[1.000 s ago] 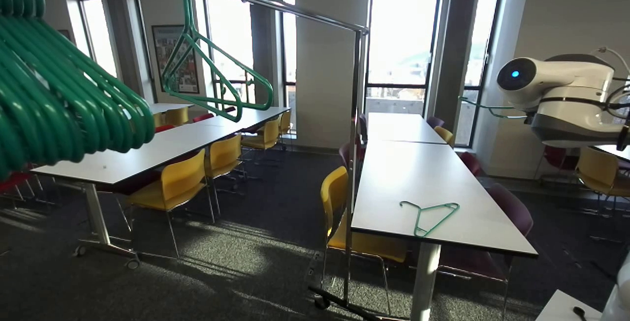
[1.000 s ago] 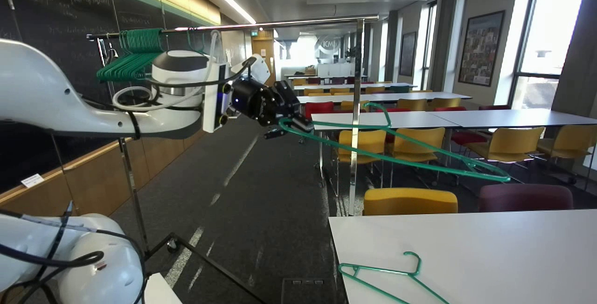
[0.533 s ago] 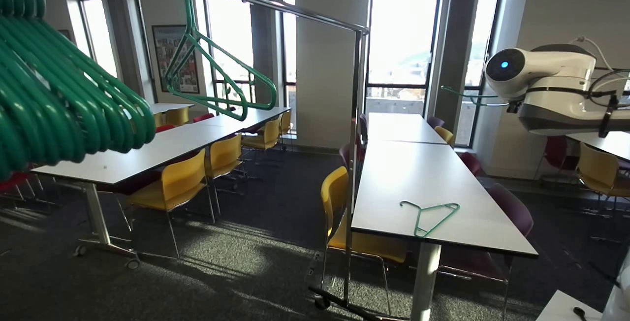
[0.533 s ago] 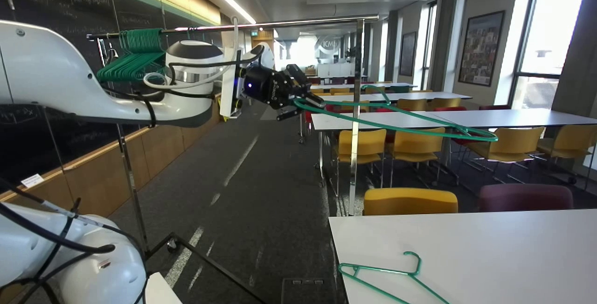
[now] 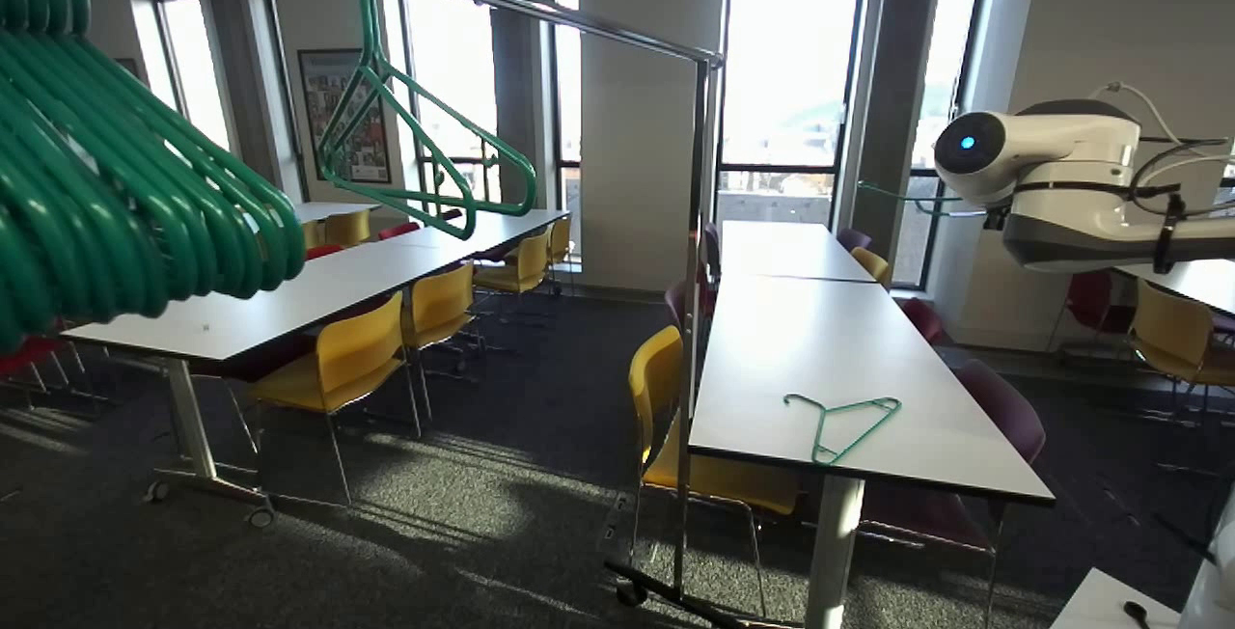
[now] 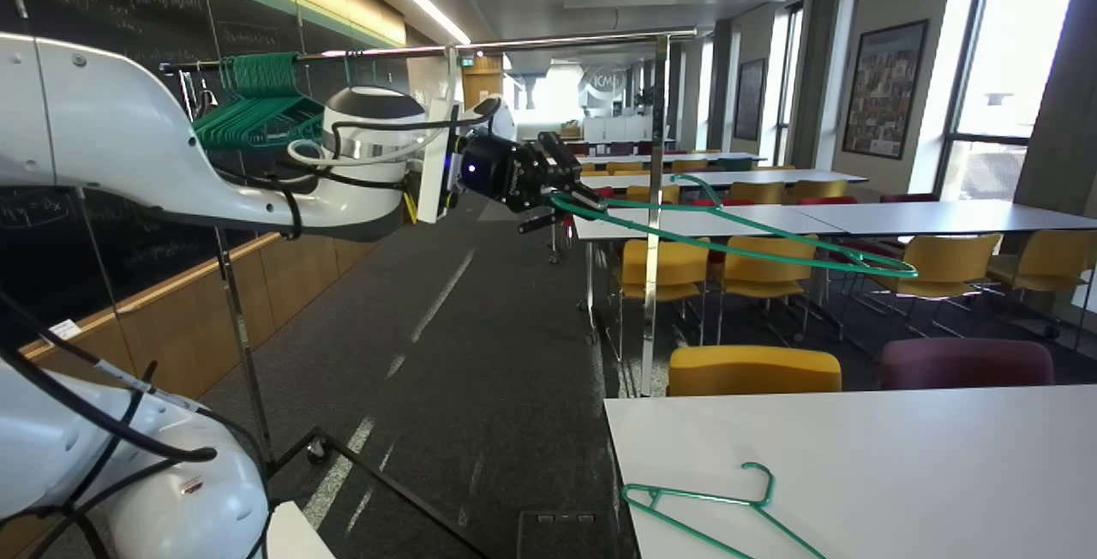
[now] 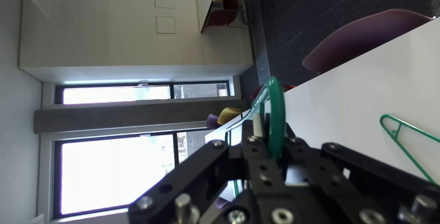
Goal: Remove the coat hanger from the rack
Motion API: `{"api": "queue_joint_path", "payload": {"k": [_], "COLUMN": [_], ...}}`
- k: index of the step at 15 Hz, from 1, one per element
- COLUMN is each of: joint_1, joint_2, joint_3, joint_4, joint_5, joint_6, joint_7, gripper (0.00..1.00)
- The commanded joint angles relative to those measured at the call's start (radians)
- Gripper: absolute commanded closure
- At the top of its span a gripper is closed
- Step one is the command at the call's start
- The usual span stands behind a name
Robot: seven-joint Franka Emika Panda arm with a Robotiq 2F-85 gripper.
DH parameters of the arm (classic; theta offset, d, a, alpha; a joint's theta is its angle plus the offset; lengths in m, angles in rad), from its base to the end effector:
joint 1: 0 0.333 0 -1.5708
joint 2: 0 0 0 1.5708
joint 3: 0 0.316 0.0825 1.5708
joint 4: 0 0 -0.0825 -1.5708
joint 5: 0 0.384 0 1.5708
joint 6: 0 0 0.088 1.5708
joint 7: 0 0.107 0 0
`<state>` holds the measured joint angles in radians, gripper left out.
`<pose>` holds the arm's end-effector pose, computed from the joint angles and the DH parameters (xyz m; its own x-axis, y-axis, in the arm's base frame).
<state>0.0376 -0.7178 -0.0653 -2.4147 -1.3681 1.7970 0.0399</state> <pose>0.3516 -0.0995 0.6240 0.9790 0.2017 -0.0309 0.0824 -0.2525 0.9641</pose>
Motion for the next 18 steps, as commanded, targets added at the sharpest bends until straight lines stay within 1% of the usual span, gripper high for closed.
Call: {"api": "queue_joint_path", "payload": {"k": [1,4,6,11,15,18], "joint_1": [-0.025,-0.037,-0.041,-0.053,-0.056,-0.052], "joint_2": [0.148,0.251,0.320,0.499,0.615,0.655], "joint_3": [0.007,0.005,0.001,-0.006,-0.011,-0.011], "joint_4": [0.056,0.071,0.086,0.148,0.198,0.218], "joint_5": [-0.082,-0.145,-0.161,-0.150,-0.138,-0.087], "joint_6": [-0.023,-0.030,-0.031,-0.032,-0.020,0.071], "joint_7": [0.038,0.078,0.095,0.108,0.114,0.177], "gripper": [0.98,0.98,0.98,0.98,0.98,0.98]}}
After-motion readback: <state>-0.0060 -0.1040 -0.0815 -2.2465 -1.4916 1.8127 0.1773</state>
